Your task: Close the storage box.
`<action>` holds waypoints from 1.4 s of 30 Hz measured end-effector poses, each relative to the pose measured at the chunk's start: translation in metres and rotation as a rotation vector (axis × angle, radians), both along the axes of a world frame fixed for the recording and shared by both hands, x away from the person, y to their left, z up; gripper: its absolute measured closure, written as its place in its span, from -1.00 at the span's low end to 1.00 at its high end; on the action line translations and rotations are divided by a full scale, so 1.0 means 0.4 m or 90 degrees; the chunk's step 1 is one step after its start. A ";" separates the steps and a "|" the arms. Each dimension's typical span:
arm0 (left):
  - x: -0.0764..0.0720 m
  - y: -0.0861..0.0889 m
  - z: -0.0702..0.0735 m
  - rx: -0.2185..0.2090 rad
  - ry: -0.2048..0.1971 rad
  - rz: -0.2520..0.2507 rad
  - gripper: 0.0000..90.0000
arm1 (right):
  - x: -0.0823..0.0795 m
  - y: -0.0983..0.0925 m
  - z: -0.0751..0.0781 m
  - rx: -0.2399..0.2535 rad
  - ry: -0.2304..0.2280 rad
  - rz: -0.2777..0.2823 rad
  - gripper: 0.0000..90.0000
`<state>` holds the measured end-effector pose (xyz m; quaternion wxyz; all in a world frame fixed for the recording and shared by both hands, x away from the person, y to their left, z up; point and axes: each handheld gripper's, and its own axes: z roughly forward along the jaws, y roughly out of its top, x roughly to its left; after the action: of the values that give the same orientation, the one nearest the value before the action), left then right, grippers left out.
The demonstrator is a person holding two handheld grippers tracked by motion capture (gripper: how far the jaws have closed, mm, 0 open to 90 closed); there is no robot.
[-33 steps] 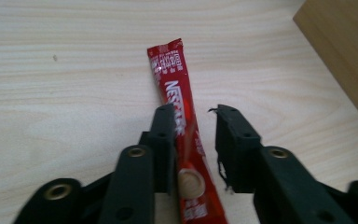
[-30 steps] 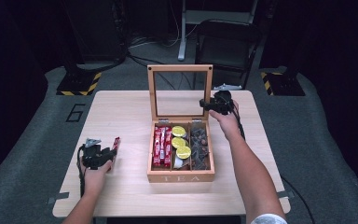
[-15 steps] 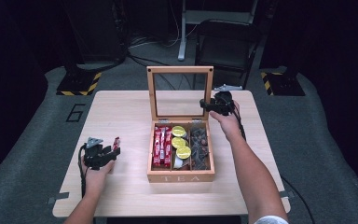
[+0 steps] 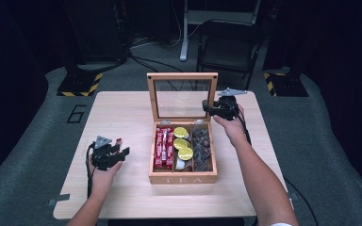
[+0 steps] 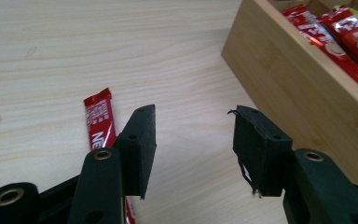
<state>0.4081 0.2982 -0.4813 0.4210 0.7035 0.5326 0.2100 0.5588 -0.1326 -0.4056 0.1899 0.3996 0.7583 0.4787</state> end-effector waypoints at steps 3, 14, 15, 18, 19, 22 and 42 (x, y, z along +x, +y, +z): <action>0.000 -0.015 0.009 -0.003 -0.006 -0.011 0.09 | -0.006 -0.003 -0.001 -0.001 -0.010 0.006 0.23; 0.018 -0.064 0.041 -0.016 -0.014 -0.052 0.08 | -0.019 -0.005 -0.007 0.014 -0.015 0.002 0.22; 0.019 -0.068 0.045 -0.020 -0.013 -0.053 0.09 | -0.021 -0.006 -0.008 0.015 -0.015 0.002 0.21; 0.024 -0.076 0.056 -0.021 -0.017 -0.059 0.08 | -0.024 -0.005 -0.007 0.017 -0.012 -0.001 0.21; 0.025 -0.079 0.060 -0.022 -0.018 -0.060 0.08 | -0.025 -0.005 -0.007 0.016 -0.012 -0.001 0.21; 0.033 -0.088 0.075 -0.026 -0.018 -0.066 0.08 | -0.026 -0.006 -0.006 0.014 -0.012 0.001 0.20; 0.073 -0.149 0.211 0.003 -0.055 -0.114 0.09 | -0.056 -0.008 -0.006 0.013 -0.018 -0.001 0.18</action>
<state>0.4371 0.2384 -0.3969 0.4589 0.7396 0.4487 0.2028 0.5362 -0.1358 -0.4081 0.1970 0.3951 0.7501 0.4924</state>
